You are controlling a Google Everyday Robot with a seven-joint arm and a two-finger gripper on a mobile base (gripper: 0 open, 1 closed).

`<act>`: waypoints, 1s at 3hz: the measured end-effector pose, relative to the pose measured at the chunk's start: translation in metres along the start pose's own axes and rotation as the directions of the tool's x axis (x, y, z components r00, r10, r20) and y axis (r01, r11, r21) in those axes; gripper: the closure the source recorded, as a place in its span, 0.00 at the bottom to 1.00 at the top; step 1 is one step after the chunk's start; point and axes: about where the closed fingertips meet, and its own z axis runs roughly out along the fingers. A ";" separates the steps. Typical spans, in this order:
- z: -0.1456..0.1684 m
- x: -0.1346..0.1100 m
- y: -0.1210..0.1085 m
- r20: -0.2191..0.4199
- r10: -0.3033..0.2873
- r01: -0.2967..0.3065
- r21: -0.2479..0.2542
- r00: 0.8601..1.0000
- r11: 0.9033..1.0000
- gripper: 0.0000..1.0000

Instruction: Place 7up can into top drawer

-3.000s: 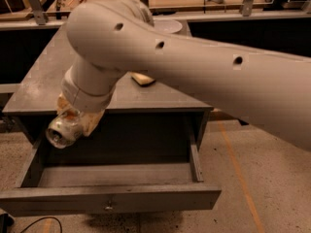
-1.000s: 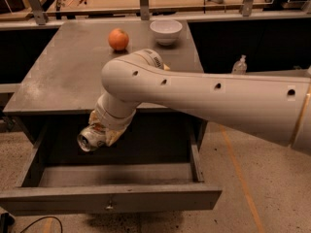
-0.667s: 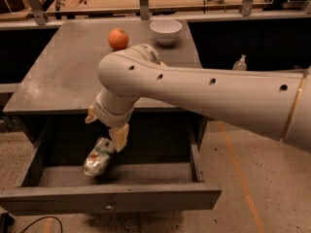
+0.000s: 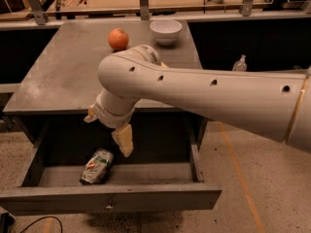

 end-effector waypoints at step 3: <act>0.000 -0.001 0.000 0.000 0.000 0.000 0.000 1.000 1.000 0.41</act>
Offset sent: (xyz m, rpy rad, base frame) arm 0.0075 -0.0442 0.2334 -0.0621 -0.4661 0.4167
